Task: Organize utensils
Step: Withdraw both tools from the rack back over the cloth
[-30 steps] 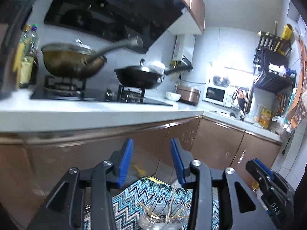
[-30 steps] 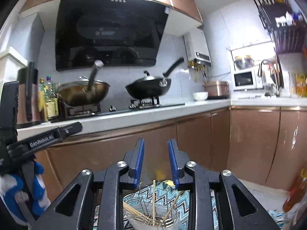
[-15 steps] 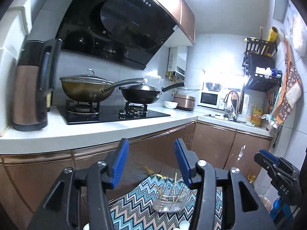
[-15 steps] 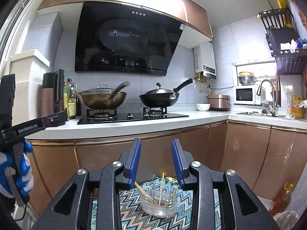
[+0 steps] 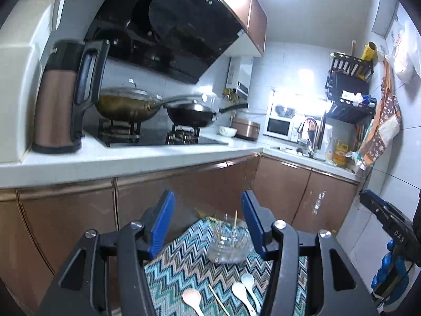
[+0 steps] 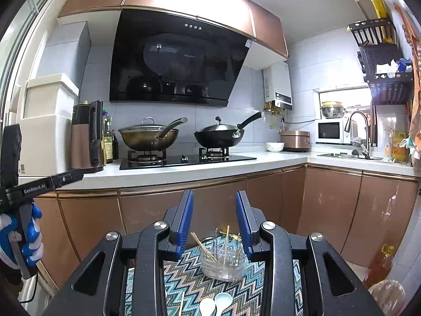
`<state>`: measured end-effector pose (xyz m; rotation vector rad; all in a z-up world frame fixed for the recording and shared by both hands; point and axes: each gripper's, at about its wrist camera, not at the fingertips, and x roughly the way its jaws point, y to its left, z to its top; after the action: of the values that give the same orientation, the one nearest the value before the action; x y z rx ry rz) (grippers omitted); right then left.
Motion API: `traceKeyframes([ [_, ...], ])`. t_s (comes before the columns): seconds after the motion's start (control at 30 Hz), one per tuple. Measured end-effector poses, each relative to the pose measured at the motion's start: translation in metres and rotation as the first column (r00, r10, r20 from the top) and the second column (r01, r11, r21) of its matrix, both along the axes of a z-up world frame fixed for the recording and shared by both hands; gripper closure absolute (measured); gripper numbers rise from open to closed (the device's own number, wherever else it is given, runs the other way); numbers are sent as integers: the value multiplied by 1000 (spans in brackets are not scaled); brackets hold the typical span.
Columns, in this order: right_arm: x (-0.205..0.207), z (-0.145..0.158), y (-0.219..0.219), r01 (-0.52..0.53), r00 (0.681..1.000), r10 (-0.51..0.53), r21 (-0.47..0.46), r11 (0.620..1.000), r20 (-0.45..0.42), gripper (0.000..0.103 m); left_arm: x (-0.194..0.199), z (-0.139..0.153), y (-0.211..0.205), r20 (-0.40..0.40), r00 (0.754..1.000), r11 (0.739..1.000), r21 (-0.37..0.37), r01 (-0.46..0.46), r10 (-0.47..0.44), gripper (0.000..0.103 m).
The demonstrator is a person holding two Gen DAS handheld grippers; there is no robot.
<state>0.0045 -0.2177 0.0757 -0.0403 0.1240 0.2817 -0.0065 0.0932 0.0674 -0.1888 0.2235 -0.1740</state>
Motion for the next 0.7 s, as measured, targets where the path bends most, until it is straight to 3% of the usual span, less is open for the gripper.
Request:
traceKeyframes([
  [0.43, 6, -38, -38, 35, 994, -29, 47, 998, -108, 70, 17, -52, -6, -164, 985, 998, -16, 54, -56, 52],
  [0.53, 16, -52, -44, 33, 989, -25, 47, 998, -149, 70, 27, -68, -15, -219, 973, 997, -18, 78, -80, 52],
  [0.7, 40, -82, -51, 5, 973, 5, 44, 999, -233, 70, 55, -107, -31, -346, 930, 992, -48, 117, -126, 52],
])
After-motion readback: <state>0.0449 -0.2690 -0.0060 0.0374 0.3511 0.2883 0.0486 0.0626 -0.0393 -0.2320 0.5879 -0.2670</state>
